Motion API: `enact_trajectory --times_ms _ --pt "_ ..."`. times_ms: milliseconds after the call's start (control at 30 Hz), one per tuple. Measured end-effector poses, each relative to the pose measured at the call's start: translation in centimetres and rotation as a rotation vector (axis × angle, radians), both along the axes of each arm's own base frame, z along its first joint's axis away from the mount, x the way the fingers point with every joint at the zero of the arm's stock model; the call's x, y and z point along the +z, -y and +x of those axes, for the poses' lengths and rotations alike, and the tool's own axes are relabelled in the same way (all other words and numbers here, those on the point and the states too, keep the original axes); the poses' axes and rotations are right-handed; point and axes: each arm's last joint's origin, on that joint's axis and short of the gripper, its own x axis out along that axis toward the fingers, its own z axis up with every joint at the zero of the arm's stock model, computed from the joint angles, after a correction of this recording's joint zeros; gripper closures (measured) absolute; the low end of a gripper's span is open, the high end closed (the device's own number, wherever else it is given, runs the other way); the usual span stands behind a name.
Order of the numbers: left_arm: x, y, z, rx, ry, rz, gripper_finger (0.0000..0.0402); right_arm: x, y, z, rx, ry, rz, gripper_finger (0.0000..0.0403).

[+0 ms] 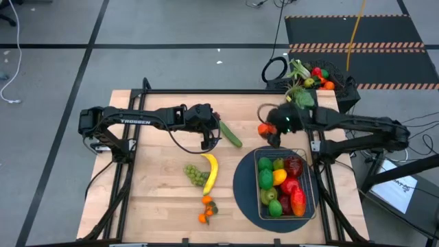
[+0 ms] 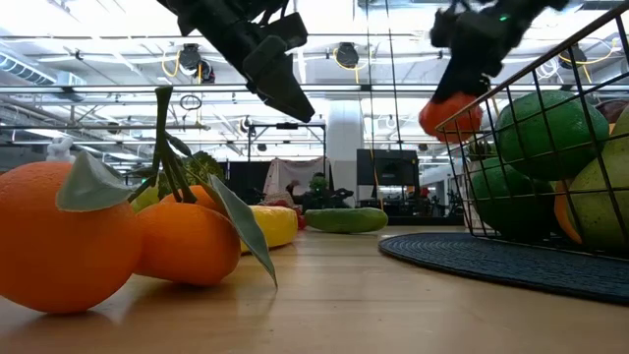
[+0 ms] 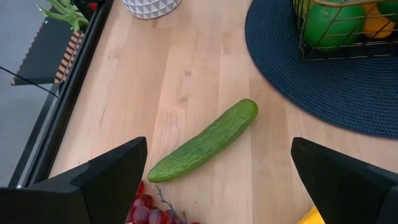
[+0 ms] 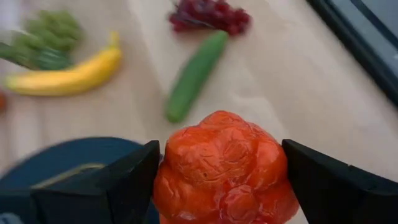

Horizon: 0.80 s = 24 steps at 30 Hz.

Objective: Build produce basket
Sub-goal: Put the tangerine into the wire basket

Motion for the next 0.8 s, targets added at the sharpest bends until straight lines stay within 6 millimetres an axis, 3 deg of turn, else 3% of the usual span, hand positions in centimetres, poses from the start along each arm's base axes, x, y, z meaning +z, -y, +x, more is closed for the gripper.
enact_trajectory --times_ms 200,433,800 --pt "0.1 0.2 0.1 0.000 0.011 -0.006 0.0002 -2.2 -3.0 -0.9 0.043 0.219 0.070 0.0085" --pt "0.1 1.1 0.2 -0.005 0.015 -0.030 0.0002 -3.8 -5.2 -0.3 0.159 0.472 0.081 0.0085" --pt "-0.1 3.3 0.3 -0.032 -0.012 -0.039 0.0002 -1.7 -6.1 0.2 0.280 0.736 -0.048 0.0085"
